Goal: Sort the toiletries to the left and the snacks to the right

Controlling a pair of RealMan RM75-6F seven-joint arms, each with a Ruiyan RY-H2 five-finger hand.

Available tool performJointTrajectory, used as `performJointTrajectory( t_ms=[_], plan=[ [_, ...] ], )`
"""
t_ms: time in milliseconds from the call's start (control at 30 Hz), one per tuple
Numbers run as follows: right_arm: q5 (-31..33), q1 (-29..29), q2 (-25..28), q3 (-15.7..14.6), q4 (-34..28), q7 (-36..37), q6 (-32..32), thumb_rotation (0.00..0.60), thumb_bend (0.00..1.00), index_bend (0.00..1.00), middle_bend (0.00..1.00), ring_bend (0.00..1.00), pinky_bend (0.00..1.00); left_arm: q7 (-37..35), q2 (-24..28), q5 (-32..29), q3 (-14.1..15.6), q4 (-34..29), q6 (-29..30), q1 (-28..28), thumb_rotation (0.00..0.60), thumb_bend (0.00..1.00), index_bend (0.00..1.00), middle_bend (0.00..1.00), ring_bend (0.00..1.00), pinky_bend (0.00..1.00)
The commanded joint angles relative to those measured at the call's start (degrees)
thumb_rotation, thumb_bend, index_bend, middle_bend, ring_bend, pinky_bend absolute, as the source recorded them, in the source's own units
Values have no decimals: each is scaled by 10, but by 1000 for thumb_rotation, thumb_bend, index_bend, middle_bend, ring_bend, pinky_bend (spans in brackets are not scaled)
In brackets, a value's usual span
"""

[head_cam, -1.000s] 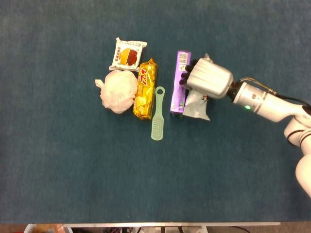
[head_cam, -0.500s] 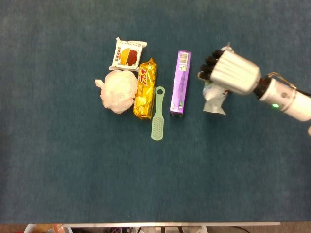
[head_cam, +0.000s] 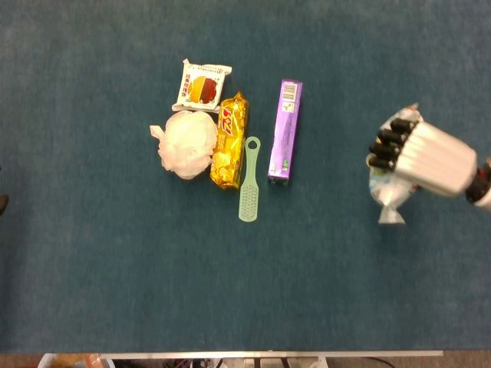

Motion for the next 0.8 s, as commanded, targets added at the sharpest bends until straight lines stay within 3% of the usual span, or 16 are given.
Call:
performJointTrajectory(
  t_ms=[33,200,400,500,633,700,800],
  plan=[
    [-16,-42,80,-33,-138,-80,-25,600,22,644,672,542,601,10,0,-2,-2,-8,-4,-6,600,212,423,501,386,498],
    [-20,-59,123,-46,-220,-120,-61,600,32,644,672,544,601,23,-3,-7,-3,-14,-12,-11,600,211,423,501,386,498],
    [-28,-69,152,-58,-263,-149,-107,600,25,621,620,510,601,23,-8,-10,-1,-12,-14,-13,600,211,422,501,386,498],
    [-21,-68,169,-64,-288,-169,-157,600,1,433,503,404,557,20,-9,-11,0,-8,-15,-13,600,211,421,501,386,498],
    [-7,-58,199,-67,-339,-199,-226,600,0,115,280,207,372,17,-10,-13,1,-5,-14,-11,600,211,421,501,386,498],
    [-7,-53,211,-65,-363,-209,-244,600,0,33,212,154,324,15,-11,-14,1,-3,-13,-10,600,211,420,501,386,498],
    [-12,-49,224,-58,-387,-216,-250,600,0,0,171,127,298,12,-12,-13,1,-2,-9,-9,600,211,420,501,386,498]
  ],
)
